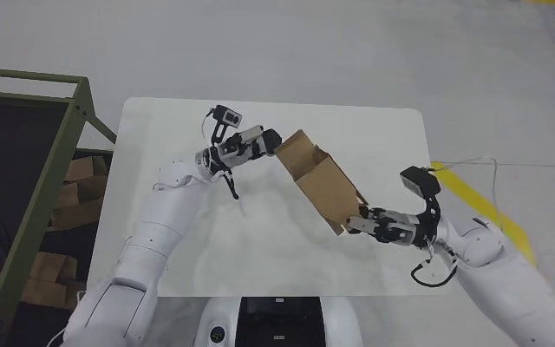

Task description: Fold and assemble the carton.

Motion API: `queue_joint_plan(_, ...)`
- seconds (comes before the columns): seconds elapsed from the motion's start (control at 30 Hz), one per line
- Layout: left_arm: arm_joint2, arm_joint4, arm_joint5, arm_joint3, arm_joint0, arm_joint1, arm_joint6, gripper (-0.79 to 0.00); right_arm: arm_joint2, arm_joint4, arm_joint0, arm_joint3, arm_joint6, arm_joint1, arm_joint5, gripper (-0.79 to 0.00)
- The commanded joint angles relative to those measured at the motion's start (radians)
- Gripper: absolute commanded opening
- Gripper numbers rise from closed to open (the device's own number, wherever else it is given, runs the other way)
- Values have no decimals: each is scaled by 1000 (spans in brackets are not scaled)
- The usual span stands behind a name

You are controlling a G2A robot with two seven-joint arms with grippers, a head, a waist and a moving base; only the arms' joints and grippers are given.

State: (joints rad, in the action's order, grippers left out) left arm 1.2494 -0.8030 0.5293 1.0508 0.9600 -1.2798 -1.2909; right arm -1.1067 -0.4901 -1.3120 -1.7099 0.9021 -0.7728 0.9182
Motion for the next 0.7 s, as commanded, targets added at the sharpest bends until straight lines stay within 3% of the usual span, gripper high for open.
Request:
queue_joint_plan(0.0,28,63,-1,25,15,14,-1,-151,10,25,1,-6,-10,11,10,-785)
queue_joint_plan(0.03,44,96,4,40,23,21,4,-99,16,41,2,-8,-16,18,16,-785)
queue_joint_plan(0.17,94,180,-6,129,60,49,-6,-12,45,105,5,-16,-50,49,50,-785)
queue_joint_plan(0.37,120,256,-30,273,103,84,-31,0,100,169,23,-34,-94,100,94,-785)
queue_joint_plan(0.53,68,326,-94,401,129,118,-95,0,161,182,49,-67,-94,140,94,-785)
queue_joint_plan(0.67,68,326,-94,401,129,118,-95,0,166,184,51,-68,-94,143,94,-785)
